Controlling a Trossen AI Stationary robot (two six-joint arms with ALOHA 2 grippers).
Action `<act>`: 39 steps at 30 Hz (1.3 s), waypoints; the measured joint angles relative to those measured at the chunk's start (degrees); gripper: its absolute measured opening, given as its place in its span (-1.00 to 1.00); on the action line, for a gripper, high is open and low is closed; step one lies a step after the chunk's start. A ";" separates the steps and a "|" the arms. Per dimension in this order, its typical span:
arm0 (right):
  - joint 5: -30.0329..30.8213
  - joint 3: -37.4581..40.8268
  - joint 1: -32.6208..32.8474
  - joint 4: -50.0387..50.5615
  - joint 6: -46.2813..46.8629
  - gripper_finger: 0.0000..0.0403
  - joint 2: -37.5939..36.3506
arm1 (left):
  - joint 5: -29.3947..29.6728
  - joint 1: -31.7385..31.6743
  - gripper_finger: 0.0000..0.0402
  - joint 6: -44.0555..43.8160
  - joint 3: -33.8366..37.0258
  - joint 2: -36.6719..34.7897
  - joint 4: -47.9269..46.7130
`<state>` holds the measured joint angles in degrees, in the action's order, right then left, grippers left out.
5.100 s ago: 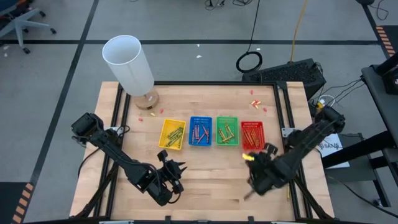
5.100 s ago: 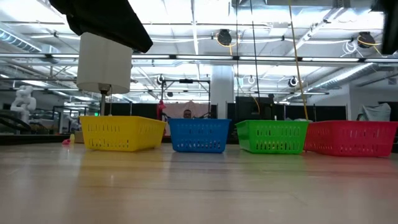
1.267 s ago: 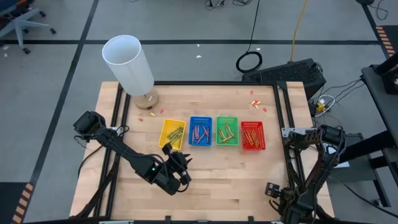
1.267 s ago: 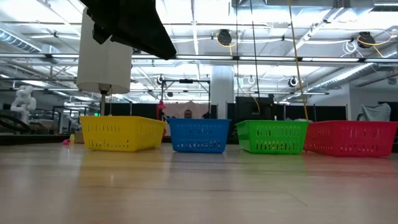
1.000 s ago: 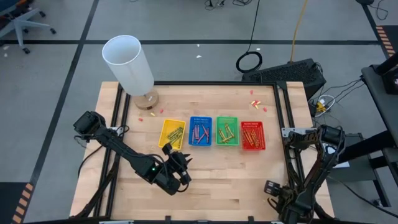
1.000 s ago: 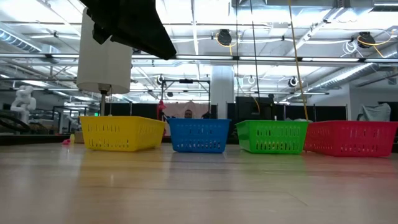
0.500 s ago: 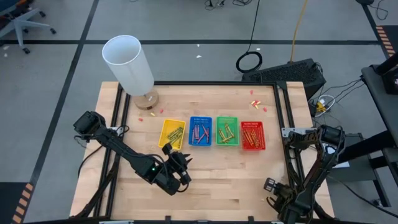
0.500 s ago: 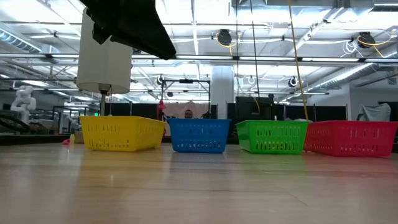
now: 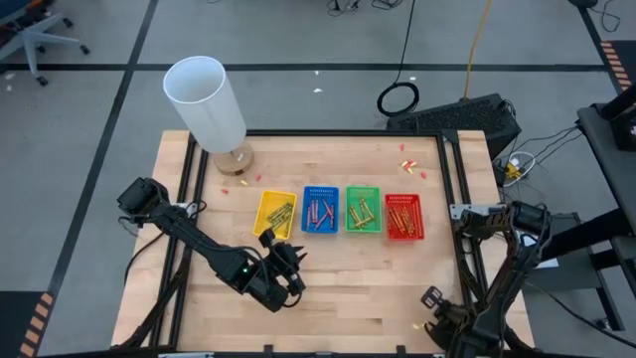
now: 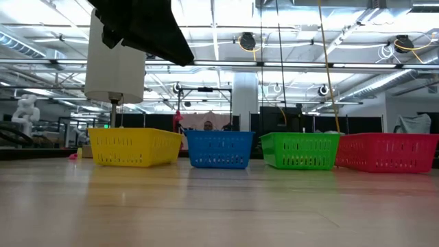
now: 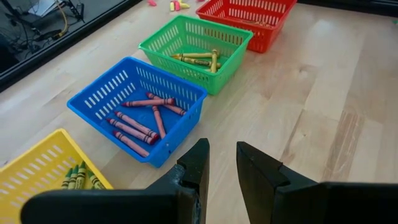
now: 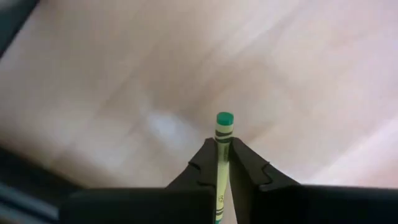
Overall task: Sort crayons
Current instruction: Put the green crayon into the yellow bin
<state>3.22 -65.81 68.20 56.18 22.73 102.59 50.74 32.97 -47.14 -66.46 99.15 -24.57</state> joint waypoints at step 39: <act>64.53 -10.39 -11.88 -27.29 12.19 -0.98 -0.22 | -3.17 5.42 -0.60 2.51 0.00 0.00 0.21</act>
<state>67.75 -76.20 56.32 28.89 34.92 102.37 47.57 38.39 -44.63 -66.46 99.15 -24.36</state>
